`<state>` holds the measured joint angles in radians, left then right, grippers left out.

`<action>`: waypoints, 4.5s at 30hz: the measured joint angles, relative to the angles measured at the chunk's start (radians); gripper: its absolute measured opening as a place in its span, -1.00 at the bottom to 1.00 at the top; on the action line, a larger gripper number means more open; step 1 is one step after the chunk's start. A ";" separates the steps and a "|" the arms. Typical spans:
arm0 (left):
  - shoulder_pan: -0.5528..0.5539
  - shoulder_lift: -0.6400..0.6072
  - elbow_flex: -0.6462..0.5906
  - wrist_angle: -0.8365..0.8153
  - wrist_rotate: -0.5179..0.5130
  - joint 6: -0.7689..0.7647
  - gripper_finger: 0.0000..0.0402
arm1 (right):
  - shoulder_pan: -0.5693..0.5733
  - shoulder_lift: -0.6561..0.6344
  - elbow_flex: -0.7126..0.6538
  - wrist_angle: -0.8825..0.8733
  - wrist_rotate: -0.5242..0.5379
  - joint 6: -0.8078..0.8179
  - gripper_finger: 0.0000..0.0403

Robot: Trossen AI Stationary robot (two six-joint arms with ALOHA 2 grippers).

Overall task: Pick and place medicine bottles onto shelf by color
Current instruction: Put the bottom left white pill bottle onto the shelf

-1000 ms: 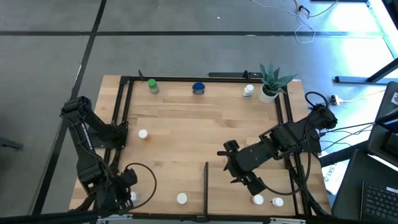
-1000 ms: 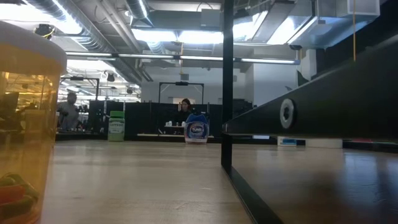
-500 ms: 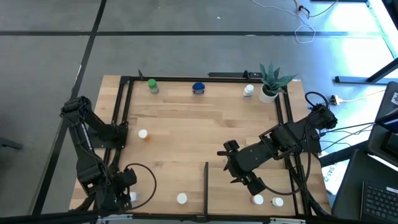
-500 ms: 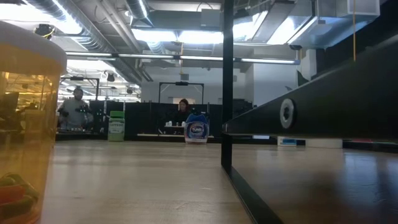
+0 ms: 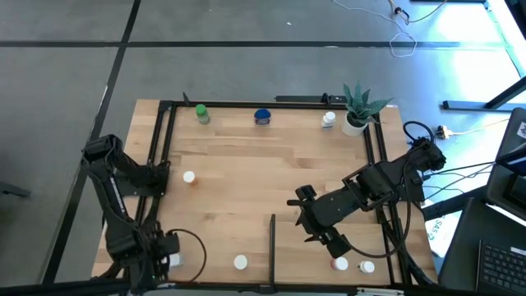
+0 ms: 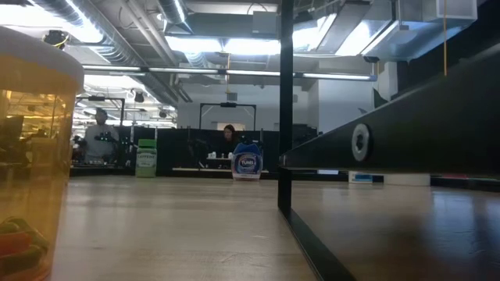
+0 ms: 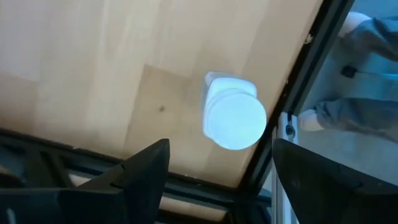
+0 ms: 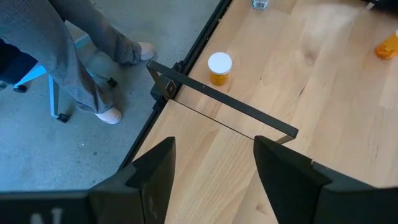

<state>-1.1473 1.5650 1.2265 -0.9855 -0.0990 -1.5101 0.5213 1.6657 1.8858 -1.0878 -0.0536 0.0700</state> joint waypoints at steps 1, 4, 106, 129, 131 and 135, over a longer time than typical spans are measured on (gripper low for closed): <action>0.000 0.000 -0.015 0.023 0.000 0.000 0.39 | 0.000 0.000 0.000 0.000 0.000 0.000 0.08; -0.001 0.001 -0.055 0.077 0.000 0.008 0.39 | 0.000 0.000 0.000 0.000 0.000 0.000 0.08; 0.031 0.073 -0.114 0.184 -0.041 0.043 -0.17 | 0.000 0.000 0.000 0.000 0.000 0.000 0.08; 0.251 -0.136 0.031 0.040 -0.022 0.224 -0.18 | 0.000 0.000 0.000 0.000 0.000 0.000 0.08; 0.279 -0.137 0.080 -0.030 -0.032 0.283 -0.18 | 0.000 0.000 0.000 0.000 0.000 0.000 0.08; 0.329 -0.138 0.171 -0.113 -0.056 0.399 -0.18 | 0.000 0.000 0.000 0.001 0.000 -0.048 0.08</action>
<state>-0.8184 1.4273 1.3975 -1.0980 -0.1546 -1.1112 0.5209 1.6661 1.8858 -1.0871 -0.0533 0.0222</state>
